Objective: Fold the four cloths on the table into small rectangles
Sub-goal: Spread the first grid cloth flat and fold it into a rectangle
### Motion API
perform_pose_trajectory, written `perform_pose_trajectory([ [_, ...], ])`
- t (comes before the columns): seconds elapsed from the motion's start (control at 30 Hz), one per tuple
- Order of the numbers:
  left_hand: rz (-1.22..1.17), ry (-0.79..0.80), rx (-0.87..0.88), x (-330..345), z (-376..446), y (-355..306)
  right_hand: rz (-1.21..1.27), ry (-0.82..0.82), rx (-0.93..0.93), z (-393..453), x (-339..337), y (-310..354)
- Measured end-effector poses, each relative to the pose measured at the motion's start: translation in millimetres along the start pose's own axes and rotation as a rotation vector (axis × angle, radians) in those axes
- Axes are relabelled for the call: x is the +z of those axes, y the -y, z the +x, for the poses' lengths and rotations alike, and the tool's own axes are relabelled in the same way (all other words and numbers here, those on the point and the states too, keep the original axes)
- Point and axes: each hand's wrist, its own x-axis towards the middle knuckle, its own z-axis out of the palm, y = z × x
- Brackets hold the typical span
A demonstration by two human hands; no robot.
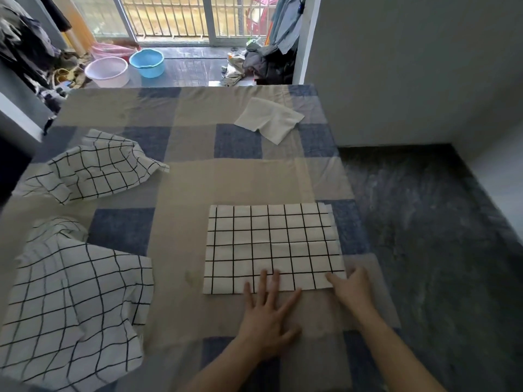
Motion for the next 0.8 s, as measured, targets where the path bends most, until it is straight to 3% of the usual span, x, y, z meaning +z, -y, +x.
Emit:
perform_pose_trajectory([
  [0.1,-0.012,-0.016,0.063,-5,4,3,0.261,0.064,0.119,7,3,4],
  [0.17,-0.120,0.068,0.076,-12,3,5,0.273,0.068,0.141,6,8,5],
  [0.27,-0.214,0.030,0.060,-27,-2,8,0.271,0.025,0.110,4,14,7],
  [0.4,-0.298,-0.119,-0.085,-32,-16,31,0.388,-0.065,-0.047,-14,7,19],
  [0.5,-0.390,-0.160,-0.150,-38,-28,53,0.401,-0.092,-0.282,-33,-13,44],
  [0.6,-0.602,-0.325,-0.137,-64,-31,69,0.410,0.056,-0.493,-57,-35,79],
  [0.7,-0.802,-0.504,-0.140,-110,-26,76,0.494,0.255,-0.579,-87,-55,110],
  [0.8,-1.084,-0.527,-0.093,-165,-23,77,0.460,0.537,-0.620,-116,-76,127],
])
